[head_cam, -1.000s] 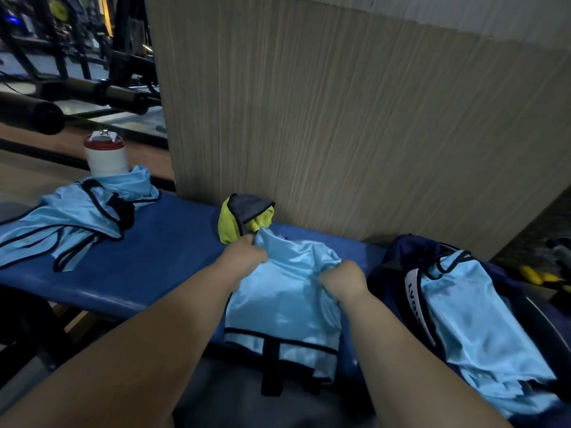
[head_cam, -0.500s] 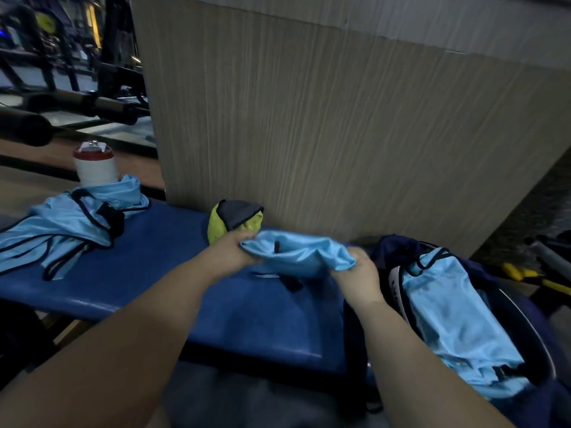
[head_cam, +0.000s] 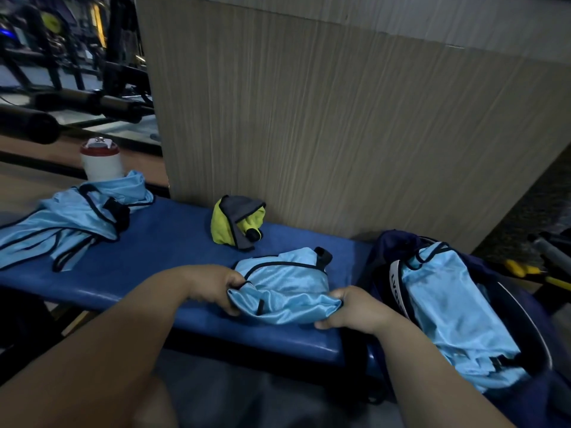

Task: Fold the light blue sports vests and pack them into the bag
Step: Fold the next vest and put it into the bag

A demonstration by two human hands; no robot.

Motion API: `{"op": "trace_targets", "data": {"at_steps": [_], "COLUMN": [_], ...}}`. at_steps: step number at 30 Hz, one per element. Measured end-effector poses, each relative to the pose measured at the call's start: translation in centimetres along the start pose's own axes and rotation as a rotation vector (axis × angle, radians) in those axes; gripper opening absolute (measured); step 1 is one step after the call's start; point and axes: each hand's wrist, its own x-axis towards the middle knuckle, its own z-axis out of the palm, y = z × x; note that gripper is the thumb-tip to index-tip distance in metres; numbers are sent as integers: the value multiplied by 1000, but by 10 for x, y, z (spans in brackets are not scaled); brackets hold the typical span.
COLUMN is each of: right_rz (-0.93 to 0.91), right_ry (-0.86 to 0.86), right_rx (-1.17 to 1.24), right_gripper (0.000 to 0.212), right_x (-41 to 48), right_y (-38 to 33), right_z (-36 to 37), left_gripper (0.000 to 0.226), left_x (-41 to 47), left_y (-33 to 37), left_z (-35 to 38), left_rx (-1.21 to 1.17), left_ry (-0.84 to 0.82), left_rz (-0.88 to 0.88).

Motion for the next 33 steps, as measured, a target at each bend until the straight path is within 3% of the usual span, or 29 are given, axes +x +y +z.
{"op": "trace_targets", "data": {"at_steps": [3,5,8,11,14,17,20,23,26,29,31,33], "right_rz": [3,0,9,-19,-31,-34,18,109,29,-195,-257,-163], "right_ry": [-45,-63,-58,-57,113,344,465,528,593,549,370,146], "right_rx": [25,62,190,370,395,214,-27,-180,-270,-486,-594,-590], "right_gripper": [19,16,36,21,22,19,20,36,61,65,62,52], "right_x": [-5,-7,-6,-2,7,19,27,31,34,40,46,48], "right_y": [-2,-2,1,0,-1,-3,-10,-13,-11,-19,-26,-32], "right_z": [-3,-3,-3,2,9,15,18,23,31,34,36,39], "left_gripper": [32,31,38,33,46,44,37,28,42,45,35,25], "left_x": [-5,-9,-14,-8,-1,6,14,18,19,24,28,31], "left_y": [-1,-5,-8,-11,-12,-4,2,2,6,13,19,24], "left_z": [-3,-2,2,5,8,10,14,23,33,40,46,53], "left_rx": [-46,-212,-553,-627,-481,-284,-107,60,227,437,363,272], "left_ry": [-5,5,58,180,340,456,532,586,717,919,834,715], "left_rz": [-25,-24,-14,-25,-116,-231,-322,-387,-360,-145,-29,-40]}}
